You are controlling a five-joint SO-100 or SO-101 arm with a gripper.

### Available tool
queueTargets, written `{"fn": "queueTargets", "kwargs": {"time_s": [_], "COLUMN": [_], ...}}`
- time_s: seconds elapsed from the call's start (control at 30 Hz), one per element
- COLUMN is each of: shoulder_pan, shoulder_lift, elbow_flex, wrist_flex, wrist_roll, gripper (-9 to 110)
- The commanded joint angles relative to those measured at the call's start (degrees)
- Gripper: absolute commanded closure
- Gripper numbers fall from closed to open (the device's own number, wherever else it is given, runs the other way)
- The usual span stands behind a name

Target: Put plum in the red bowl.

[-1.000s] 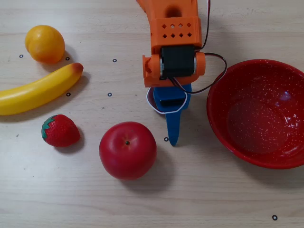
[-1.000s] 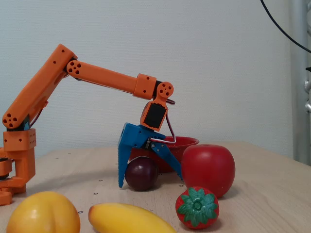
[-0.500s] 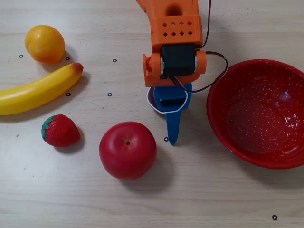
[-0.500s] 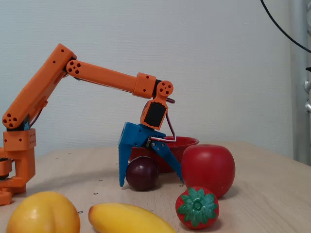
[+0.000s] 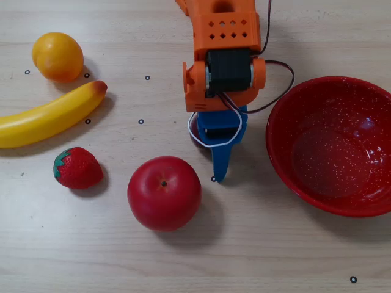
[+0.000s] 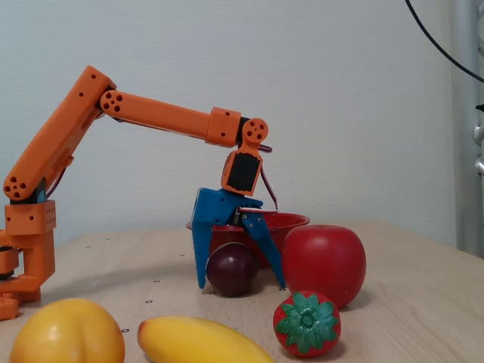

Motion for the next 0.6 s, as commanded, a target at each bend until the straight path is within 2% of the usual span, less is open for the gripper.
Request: {"fn": "queueTargets", "kwargs": {"time_s": [0.0,0.13,0.57], "shoulder_pan": [-2.72,-2.99,-3.16], "shoulder_lift": [4.48,5.19,6.59], "elbow_flex": [-0.18,0.35,2.37], "wrist_flex": [0.35,0.18,0.18], "wrist_roll": [-0.97,-0.88,0.18], "gripper": [59,61,91]}}
